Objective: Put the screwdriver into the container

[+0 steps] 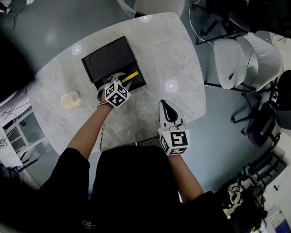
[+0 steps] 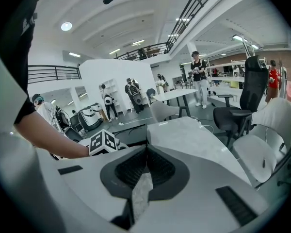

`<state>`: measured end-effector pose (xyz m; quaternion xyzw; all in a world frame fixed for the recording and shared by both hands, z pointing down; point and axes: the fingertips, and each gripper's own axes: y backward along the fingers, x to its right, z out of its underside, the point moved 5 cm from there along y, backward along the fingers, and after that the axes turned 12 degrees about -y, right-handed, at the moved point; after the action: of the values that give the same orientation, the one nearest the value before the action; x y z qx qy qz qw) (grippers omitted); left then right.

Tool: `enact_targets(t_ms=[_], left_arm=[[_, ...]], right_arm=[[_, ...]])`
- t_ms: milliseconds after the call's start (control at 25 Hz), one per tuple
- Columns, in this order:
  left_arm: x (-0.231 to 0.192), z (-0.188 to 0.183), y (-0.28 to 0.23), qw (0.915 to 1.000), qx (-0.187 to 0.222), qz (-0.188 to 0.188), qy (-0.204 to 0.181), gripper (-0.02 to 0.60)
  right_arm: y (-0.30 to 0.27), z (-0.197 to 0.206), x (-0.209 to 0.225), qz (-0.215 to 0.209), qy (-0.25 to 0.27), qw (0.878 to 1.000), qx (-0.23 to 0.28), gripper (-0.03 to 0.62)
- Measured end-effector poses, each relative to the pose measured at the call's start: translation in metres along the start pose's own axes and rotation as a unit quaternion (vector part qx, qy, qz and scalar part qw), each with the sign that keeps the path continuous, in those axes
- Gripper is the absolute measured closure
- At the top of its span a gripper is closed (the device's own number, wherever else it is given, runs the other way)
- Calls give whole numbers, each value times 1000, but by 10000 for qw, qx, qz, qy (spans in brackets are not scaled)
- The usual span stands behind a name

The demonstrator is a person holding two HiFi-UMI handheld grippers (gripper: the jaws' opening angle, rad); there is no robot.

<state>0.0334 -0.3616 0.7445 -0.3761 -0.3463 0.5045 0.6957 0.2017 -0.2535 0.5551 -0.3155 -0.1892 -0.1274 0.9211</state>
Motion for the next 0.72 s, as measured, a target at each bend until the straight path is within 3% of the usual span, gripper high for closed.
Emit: enact_targets(t_ms=[160, 400, 520, 720], left_arm=[[-3, -2, 9, 9999, 16, -138, 27, 428], [-7, -16, 44, 9968, 388, -498, 489, 426], [-4, -26, 79, 9941, 620, -802, 398, 426], [18, -37, 162, 9781, 1398, -1355, 733, 426]], right_arm=[[9, -1, 5, 57, 40, 9999, 72, 582], [30, 1, 16, 146, 94, 9997, 184, 582], [40, 4, 7, 73, 195, 9995, 239, 582], [64, 6, -22, -104, 370, 9984, 418, 582]])
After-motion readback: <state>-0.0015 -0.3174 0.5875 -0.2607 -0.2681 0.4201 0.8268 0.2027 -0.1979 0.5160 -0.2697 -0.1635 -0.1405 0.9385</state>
